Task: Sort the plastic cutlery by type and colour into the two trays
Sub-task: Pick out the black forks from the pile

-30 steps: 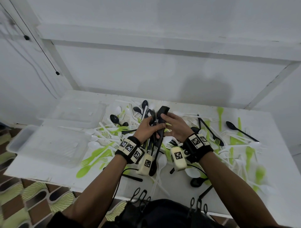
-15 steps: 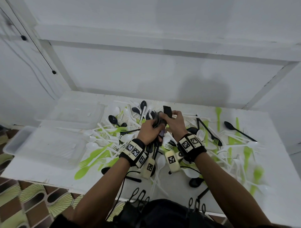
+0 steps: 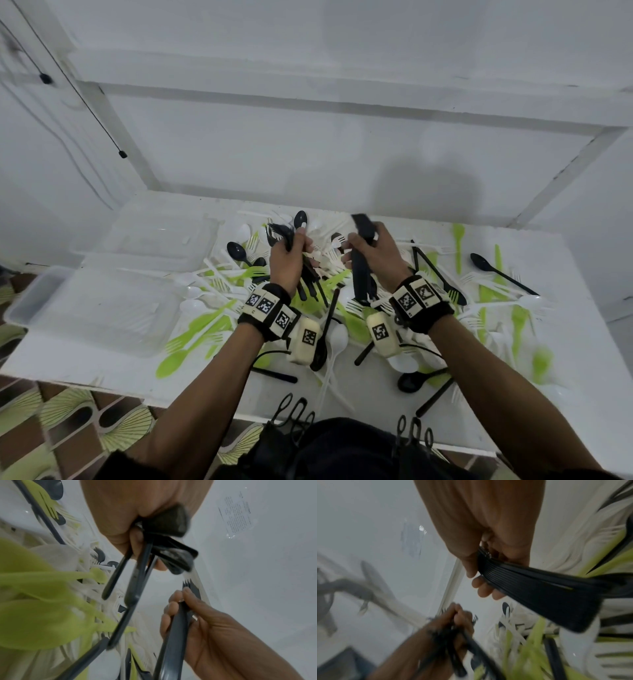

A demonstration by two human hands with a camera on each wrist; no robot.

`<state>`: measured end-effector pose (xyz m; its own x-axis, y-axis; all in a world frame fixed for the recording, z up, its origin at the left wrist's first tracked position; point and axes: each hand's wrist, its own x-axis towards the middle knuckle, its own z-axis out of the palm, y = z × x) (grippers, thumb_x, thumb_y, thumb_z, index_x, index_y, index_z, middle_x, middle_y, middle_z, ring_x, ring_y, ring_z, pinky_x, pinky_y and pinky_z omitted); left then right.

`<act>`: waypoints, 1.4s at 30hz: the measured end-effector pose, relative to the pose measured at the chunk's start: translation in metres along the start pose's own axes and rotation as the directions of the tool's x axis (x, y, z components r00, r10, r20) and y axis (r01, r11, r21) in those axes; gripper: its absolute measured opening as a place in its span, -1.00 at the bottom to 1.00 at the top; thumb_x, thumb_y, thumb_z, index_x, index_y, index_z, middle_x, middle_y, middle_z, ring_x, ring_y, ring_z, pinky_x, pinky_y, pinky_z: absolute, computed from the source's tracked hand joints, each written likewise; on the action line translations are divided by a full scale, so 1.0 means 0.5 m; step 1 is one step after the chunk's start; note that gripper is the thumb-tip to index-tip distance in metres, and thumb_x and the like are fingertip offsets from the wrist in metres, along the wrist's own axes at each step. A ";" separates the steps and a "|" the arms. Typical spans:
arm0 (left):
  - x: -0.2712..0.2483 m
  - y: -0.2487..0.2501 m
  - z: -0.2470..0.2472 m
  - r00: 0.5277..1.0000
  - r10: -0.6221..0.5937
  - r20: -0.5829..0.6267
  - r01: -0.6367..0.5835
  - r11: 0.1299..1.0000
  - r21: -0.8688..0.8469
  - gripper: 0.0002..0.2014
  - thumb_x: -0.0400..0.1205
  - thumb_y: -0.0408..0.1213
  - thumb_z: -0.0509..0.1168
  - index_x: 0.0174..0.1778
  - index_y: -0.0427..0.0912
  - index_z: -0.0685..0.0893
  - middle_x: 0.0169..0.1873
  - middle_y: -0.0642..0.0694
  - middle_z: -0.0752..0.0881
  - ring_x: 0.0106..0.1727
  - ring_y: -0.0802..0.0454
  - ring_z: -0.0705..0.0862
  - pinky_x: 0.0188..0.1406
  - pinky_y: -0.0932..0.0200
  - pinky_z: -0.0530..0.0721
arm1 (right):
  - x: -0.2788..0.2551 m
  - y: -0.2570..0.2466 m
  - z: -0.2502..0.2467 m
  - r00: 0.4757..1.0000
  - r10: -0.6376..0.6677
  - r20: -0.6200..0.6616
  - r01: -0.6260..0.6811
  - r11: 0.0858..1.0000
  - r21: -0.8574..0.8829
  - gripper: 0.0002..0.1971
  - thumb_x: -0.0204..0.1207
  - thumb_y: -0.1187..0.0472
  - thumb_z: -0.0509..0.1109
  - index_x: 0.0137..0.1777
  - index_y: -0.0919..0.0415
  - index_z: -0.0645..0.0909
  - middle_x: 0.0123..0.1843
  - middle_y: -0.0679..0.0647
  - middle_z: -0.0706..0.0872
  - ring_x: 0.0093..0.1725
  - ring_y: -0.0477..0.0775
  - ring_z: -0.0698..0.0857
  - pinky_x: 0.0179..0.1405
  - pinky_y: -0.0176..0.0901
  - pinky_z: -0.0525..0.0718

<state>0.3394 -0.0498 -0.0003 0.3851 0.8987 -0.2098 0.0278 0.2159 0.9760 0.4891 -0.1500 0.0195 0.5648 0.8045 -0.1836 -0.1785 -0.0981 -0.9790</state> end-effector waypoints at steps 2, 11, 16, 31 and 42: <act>0.004 0.003 0.002 1.000 -0.009 -0.017 0.008 0.997 -0.072 -0.64 0.81 -0.05 0.24 -0.18 -0.24 0.61 -0.40 -0.05 0.62 -0.54 0.00 0.65 -0.54 0.19 0.60 | -0.017 0.013 0.015 0.993 -0.011 0.115 0.027 0.990 -0.137 -0.71 0.71 0.27 0.40 0.30 0.26 0.39 -0.14 0.23 0.73 -0.33 0.19 0.68 -0.26 0.08 0.70; 0.000 0.006 0.003 0.997 -0.069 -0.023 0.059 0.957 -0.284 -0.64 0.81 -0.09 0.25 -0.27 -0.19 0.59 -0.47 -0.05 0.60 -0.44 0.04 0.60 -0.38 0.15 0.65 | -0.043 0.063 0.066 0.965 0.001 0.263 0.112 0.904 -0.413 -0.64 0.64 0.21 0.46 0.33 0.17 0.42 0.00 0.10 0.67 -0.25 -0.06 0.69 -0.34 -0.04 0.77; 0.002 0.006 -0.007 0.997 -0.072 0.008 0.071 0.949 -0.307 -0.68 0.80 -0.11 0.28 -0.20 -0.22 0.65 -0.42 -0.09 0.65 -0.42 -0.02 0.65 -0.40 0.14 0.68 | -0.051 0.067 0.073 0.977 -0.134 0.164 0.198 0.848 -0.491 -0.62 0.55 0.20 0.53 0.30 0.18 0.52 0.01 0.12 0.68 -0.24 0.03 0.68 -0.45 0.10 0.80; 0.003 -0.007 -0.009 0.999 -0.012 0.047 0.019 0.990 -0.139 -0.92 0.73 -0.35 0.37 -0.03 -0.25 0.76 -0.19 -0.18 0.79 -0.40 0.06 0.72 -0.34 0.16 0.77 | -0.034 0.061 0.034 0.989 -0.059 0.133 0.098 0.946 -0.310 -0.67 0.54 0.10 0.58 0.24 0.09 0.60 -0.22 0.08 0.78 -0.37 0.02 0.71 -0.44 -0.06 0.65; -0.013 -0.005 0.004 0.965 -0.094 0.246 0.084 0.995 0.048 -0.82 0.74 -0.38 0.35 0.09 -0.45 0.78 -0.28 -0.15 0.82 -0.39 0.08 0.75 -0.30 0.12 0.78 | -0.022 0.039 0.048 0.968 0.071 0.242 -0.064 0.997 -0.037 -0.72 0.78 0.11 0.30 0.30 0.34 0.59 -0.04 0.36 0.71 -0.08 0.09 0.72 -0.06 -0.09 0.76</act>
<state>0.3389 -0.0570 -0.0012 0.5955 0.7532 -0.2794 0.1044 0.2723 0.9565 0.4603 -0.1465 0.0045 0.3391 0.9133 -0.2257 -0.1843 -0.1708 -0.9679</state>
